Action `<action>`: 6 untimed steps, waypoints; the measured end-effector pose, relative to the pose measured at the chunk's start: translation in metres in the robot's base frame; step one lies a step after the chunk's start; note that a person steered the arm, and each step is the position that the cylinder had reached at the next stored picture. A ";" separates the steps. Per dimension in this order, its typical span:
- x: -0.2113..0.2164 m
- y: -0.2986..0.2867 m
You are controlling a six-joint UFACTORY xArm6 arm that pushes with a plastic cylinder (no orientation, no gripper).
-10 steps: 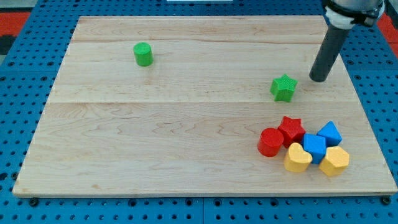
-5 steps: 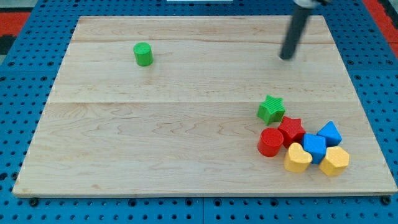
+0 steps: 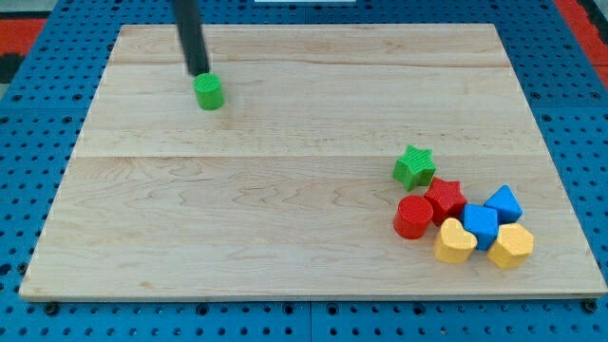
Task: Slide the green circle near to the green star
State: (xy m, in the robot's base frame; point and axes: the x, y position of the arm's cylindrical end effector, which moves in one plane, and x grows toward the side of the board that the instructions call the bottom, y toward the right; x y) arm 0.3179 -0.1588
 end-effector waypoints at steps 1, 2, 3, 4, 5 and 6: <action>0.069 0.027; 0.081 0.145; 0.042 0.074; 0.002 0.044; -0.043 0.035; 0.006 0.006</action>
State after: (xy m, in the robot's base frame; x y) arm 0.3235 -0.1531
